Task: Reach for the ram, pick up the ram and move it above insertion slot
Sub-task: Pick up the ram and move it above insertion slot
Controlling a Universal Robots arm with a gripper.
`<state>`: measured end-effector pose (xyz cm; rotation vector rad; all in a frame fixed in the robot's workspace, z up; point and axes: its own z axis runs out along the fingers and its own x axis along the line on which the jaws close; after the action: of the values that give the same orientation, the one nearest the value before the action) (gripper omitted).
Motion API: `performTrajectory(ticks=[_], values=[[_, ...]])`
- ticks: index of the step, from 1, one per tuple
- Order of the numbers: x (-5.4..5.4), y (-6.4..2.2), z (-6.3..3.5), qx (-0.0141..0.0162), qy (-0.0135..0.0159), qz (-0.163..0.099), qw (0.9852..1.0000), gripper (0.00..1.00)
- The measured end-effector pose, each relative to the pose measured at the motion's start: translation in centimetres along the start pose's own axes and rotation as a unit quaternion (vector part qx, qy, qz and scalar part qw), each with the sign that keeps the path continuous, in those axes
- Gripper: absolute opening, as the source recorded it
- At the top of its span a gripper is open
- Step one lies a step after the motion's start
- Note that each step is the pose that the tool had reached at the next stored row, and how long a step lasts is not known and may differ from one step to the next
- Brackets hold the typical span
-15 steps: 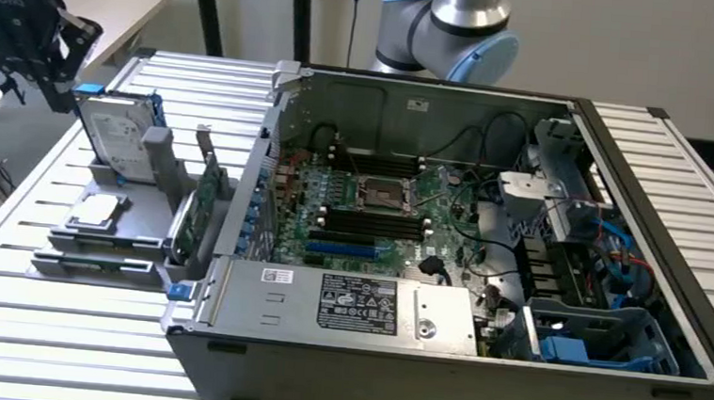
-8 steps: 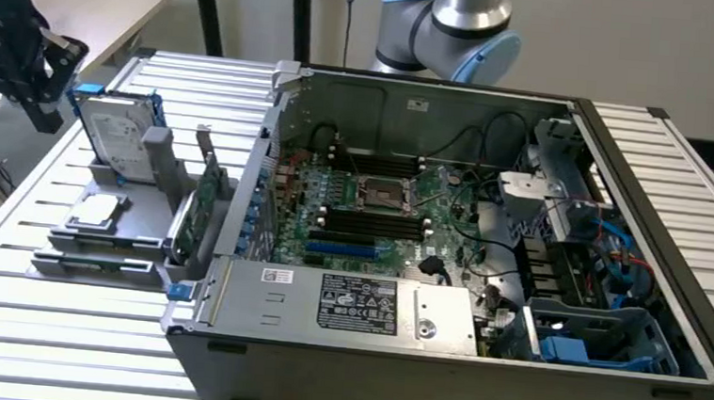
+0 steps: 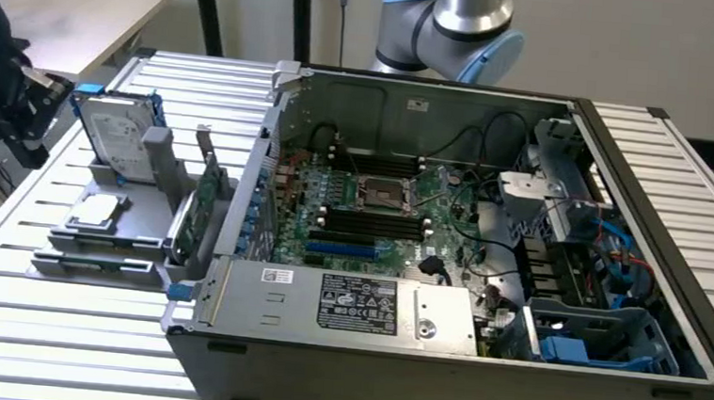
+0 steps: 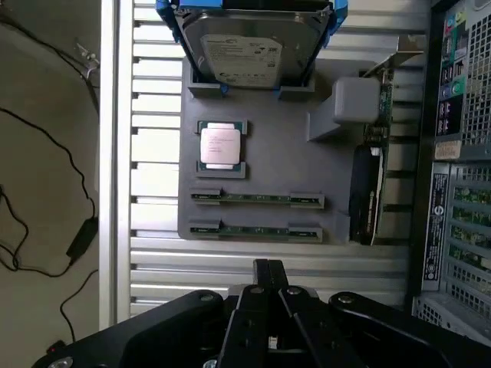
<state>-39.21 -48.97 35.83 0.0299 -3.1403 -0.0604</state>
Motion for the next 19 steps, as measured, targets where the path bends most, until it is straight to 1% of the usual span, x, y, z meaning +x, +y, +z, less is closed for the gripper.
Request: performTrajectory(ticks=[1, 2, 7, 8, 11, 13, 15, 17, 19], values=[[-0.06, -0.34, 0.17, 0.0001, 0.0000, 0.000, 1.0000, 0.11], [-0.11, -0.45, 0.35, 0.0000, -0.0001, 0.000, 1.0000, 0.11], [-0.15, -0.45, 0.41, 0.0001, 0.0000, 0.000, 1.0000, 0.11], [-0.16, -0.45, 0.44, 0.0000, -0.0001, -0.004, 1.0000, 0.11], [-0.15, -0.45, 0.50, 0.0000, 0.0009, -0.030, 0.9995, 0.11], [-0.16, -0.46, 0.55, 0.0000, 0.0016, -0.048, 0.9988, 0.11], [-0.15, -0.46, 0.60, 0.0000, 0.0023, -0.066, 0.9978, 0.11], [-0.15, -0.46, 0.64, 0.0000, 0.0030, -0.085, 0.9964, 0.11], [-0.15, -0.46, 0.68, 0.0000, 0.0037, -0.103, 0.9947, 0.11]])
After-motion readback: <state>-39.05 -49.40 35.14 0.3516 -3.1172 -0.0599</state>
